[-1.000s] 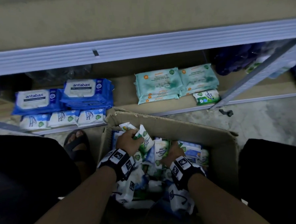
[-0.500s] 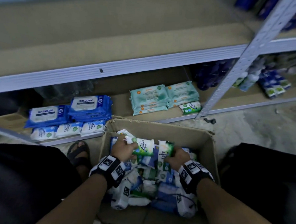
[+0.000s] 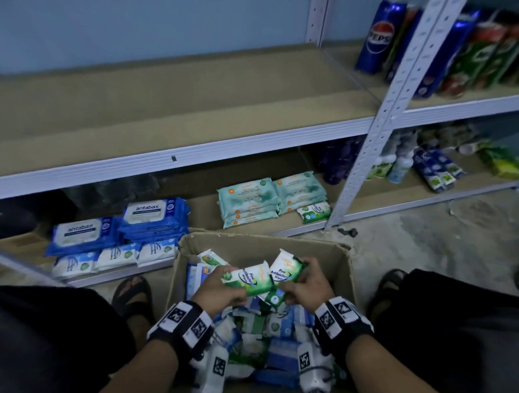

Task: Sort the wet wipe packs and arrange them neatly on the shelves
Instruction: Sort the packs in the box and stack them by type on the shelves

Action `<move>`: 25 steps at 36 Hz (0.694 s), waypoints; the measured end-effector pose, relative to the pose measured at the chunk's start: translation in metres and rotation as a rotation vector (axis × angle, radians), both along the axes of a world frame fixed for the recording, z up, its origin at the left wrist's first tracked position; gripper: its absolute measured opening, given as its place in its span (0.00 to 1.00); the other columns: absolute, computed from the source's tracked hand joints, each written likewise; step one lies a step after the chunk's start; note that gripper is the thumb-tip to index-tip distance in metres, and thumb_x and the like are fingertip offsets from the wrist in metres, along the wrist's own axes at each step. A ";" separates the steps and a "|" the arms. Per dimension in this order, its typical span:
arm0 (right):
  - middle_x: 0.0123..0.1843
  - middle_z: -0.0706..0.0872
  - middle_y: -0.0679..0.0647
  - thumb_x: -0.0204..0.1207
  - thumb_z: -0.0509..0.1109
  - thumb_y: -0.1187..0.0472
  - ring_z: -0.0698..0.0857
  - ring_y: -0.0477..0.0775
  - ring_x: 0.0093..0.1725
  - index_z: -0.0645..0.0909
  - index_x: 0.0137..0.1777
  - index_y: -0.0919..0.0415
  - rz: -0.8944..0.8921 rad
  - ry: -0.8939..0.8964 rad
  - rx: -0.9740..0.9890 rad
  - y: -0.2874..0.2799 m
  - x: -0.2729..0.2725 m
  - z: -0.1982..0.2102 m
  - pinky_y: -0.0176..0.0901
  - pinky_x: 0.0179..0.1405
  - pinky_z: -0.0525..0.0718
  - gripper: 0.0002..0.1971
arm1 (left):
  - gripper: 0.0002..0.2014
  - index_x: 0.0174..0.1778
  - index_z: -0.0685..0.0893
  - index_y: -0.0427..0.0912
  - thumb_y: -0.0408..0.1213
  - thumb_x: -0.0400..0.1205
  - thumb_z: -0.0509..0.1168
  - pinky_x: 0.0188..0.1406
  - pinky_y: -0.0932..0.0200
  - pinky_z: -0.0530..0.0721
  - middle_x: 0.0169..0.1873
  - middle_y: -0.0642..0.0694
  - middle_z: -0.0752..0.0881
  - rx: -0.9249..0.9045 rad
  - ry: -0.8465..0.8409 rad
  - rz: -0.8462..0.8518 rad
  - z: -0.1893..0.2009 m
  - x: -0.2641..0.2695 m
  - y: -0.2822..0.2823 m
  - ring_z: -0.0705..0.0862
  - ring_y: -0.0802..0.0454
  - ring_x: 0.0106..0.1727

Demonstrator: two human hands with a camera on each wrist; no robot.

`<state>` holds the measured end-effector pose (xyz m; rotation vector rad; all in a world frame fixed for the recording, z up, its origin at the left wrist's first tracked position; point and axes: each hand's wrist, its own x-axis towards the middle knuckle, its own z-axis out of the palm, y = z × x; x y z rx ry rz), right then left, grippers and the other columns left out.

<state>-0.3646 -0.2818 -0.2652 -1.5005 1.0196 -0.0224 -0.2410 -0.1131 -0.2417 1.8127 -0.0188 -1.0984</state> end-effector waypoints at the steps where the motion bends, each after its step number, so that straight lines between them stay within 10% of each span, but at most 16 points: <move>1: 0.42 0.88 0.64 0.67 0.82 0.70 0.88 0.63 0.28 0.69 0.54 0.49 -0.005 -0.011 0.011 0.001 -0.001 0.001 0.61 0.35 0.90 0.27 | 0.27 0.65 0.78 0.40 0.20 0.70 0.72 0.45 0.46 0.89 0.47 0.36 0.87 0.027 -0.045 -0.033 0.000 0.000 0.000 0.86 0.44 0.38; 8: 0.49 0.85 0.69 0.71 0.76 0.76 0.87 0.62 0.28 0.65 0.53 0.59 -0.070 -0.067 0.113 -0.001 0.002 0.009 0.51 0.27 0.87 0.23 | 0.29 0.55 0.81 0.46 0.36 0.56 0.77 0.34 0.41 0.90 0.57 0.40 0.81 0.073 -0.276 -0.133 0.003 0.004 0.001 0.88 0.42 0.43; 19: 0.45 0.87 0.69 0.76 0.71 0.75 0.87 0.61 0.25 0.65 0.50 0.59 -0.249 -0.207 0.143 -0.028 0.021 0.014 0.49 0.28 0.89 0.17 | 0.23 0.59 0.79 0.55 0.54 0.71 0.78 0.55 0.58 0.75 0.56 0.58 0.80 0.152 -0.525 -0.337 0.013 0.020 -0.019 0.78 0.56 0.61; 25: 0.46 0.88 0.70 0.73 0.74 0.70 0.89 0.62 0.30 0.65 0.50 0.58 -0.301 -0.202 0.069 -0.068 0.036 0.026 0.53 0.34 0.87 0.19 | 0.21 0.53 0.84 0.55 0.61 0.70 0.77 0.50 0.59 0.77 0.51 0.61 0.81 0.157 -0.651 -0.374 0.023 0.048 -0.053 0.80 0.56 0.57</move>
